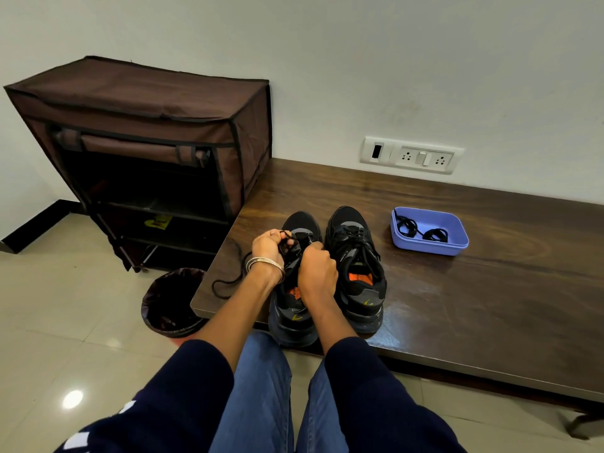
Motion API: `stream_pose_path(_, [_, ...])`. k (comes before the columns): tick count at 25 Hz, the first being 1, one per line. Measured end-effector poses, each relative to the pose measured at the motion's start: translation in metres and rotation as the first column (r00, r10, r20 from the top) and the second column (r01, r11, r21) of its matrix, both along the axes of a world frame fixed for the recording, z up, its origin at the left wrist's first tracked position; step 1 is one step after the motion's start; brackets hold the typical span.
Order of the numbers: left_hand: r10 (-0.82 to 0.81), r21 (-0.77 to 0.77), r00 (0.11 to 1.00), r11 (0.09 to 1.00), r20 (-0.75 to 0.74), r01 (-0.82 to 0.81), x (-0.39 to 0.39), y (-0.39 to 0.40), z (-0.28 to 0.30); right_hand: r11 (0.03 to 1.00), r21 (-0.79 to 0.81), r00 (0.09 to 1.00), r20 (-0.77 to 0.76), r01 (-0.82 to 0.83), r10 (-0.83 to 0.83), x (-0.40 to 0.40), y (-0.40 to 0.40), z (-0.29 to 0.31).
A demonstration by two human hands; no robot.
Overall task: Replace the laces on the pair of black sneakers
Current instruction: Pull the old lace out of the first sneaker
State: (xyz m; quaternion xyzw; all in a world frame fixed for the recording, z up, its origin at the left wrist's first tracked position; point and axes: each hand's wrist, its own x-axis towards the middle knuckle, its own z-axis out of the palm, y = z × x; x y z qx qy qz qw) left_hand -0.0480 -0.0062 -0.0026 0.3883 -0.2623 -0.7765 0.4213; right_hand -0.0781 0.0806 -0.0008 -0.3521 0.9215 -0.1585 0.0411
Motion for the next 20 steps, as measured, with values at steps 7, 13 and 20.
stream_pose_path(7, [0.052, -0.22, 0.601, 0.953, 0.797, 0.209, 0.031, -0.017, 0.012, 1.0, -0.019, 1.0, -0.003, -0.015, 0.015, -0.001, 0.002, -0.002])
stream_pose_path(13, [0.291, -0.339, 0.185, 0.679, 0.939, 0.652, 0.029, 0.005, 0.03, 0.998, -0.065, 1.0, 0.004, 0.008, -0.008, -0.002, 0.001, -0.005])
stream_pose_path(20, [-0.071, -0.178, 0.268, 0.582, 0.961, 0.793, 0.03, 0.024, 0.03, 0.984, -0.177, 0.998, -0.067, -0.022, 0.01, -0.005, 0.001, -0.009])
